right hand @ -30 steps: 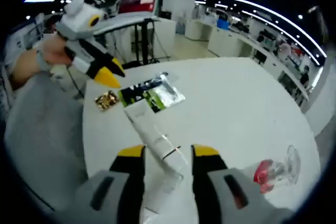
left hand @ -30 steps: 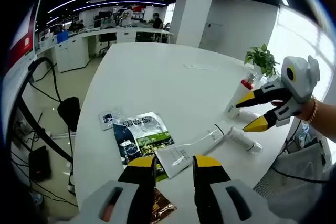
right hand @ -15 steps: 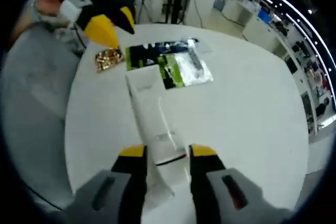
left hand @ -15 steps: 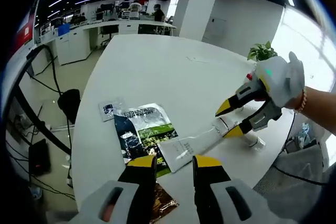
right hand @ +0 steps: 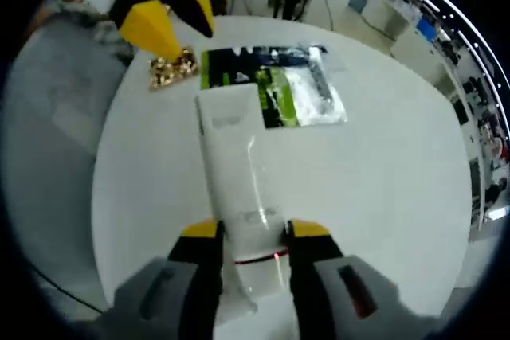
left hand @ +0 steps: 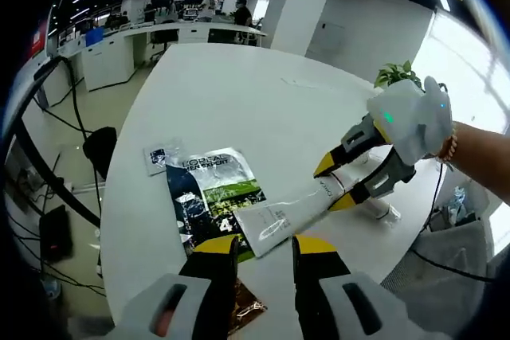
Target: Arrange the skincare products in the storage area until every visible bottle or jar stands upright without overlapping.
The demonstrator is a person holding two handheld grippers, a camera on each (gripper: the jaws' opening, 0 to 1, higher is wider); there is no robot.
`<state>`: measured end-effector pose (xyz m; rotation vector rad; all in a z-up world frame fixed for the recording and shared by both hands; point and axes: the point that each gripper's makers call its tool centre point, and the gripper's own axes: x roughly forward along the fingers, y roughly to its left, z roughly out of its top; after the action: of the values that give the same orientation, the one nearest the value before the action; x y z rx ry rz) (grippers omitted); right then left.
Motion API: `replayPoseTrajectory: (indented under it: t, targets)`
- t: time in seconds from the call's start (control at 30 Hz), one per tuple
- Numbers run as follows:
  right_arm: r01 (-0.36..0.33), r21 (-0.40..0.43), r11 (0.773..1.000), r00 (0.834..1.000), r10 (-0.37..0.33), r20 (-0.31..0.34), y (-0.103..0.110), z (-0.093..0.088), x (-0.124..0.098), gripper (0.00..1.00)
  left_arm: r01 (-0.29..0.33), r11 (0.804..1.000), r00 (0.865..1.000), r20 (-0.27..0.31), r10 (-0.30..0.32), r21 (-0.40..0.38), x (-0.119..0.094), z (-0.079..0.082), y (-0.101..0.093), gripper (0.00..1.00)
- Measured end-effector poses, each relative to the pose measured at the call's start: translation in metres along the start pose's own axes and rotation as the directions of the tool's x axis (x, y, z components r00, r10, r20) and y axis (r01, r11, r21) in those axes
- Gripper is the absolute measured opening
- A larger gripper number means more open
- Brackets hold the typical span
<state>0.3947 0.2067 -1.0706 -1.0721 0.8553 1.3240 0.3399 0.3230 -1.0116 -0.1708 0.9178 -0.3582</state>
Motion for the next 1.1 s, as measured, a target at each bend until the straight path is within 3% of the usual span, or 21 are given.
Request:
replayPoseTrajectory:
  t: [0.03, 0.1, 0.3, 0.43, 0.6, 0.7, 0.87, 1.03, 1.1]
  targets:
    - [-0.005, -0.056, 0.998, 1.000, 0.003, -0.022, 0.000, -0.002, 0.001, 0.30, 0.002, 1.000, 1.000, -0.005, -0.002, -0.004, 0.001, -0.001, -0.001, 0.28]
    - [-0.023, -0.020, 1.000, 0.999, 0.022, -0.028, 0.000, 0.000, 0.001, 0.30, 0.004, 1.000, 1.000, -0.010, -0.005, -0.007, 0.001, -0.002, -0.001, 0.28]
    - [-0.076, -0.017, 0.997, 0.996, 0.075, -0.041, 0.000, -0.001, 0.002, 0.30, 0.003, 1.000, 1.000, -0.023, -0.003, -0.008, 0.003, -0.004, -0.001, 0.28]
    - [-0.077, -0.001, 0.997, 0.993, 0.077, -0.089, 0.002, 0.000, 0.004, 0.29, 0.024, 0.998, 0.999, -0.024, -0.026, -0.052, 0.006, 0.001, -0.009, 0.28]
    - [-0.038, -0.058, 0.998, 0.995, 0.032, -0.091, 0.005, -0.001, 0.002, 0.28, 0.050, 0.998, 0.999, 0.002, -0.050, 0.037, 0.006, 0.026, -0.027, 0.28]
    - [0.001, -0.083, 0.997, 0.998, -0.007, -0.068, 0.005, 0.000, 0.000, 0.28, 0.035, 0.998, 0.999, 0.010, -0.035, 0.046, 0.009, 0.033, -0.015, 0.28]
    - [0.106, -0.168, 0.980, 0.993, -0.113, -0.030, 0.006, 0.003, -0.002, 0.28, -0.021, 1.000, 1.000, -0.022, 0.021, -0.008, 0.017, 0.016, 0.010, 0.28]
    - [0.208, -0.261, 0.943, 0.976, -0.216, -0.001, 0.008, 0.006, -0.005, 0.27, 0.030, 0.997, 0.998, -0.047, -0.033, -0.067, 0.019, 0.005, 0.011, 0.28]
    - [0.249, -0.294, 0.923, 0.967, -0.254, 0.019, 0.009, 0.007, -0.006, 0.27, 0.024, 0.996, 0.998, -0.049, -0.028, -0.085, 0.019, 0.003, 0.014, 0.28]
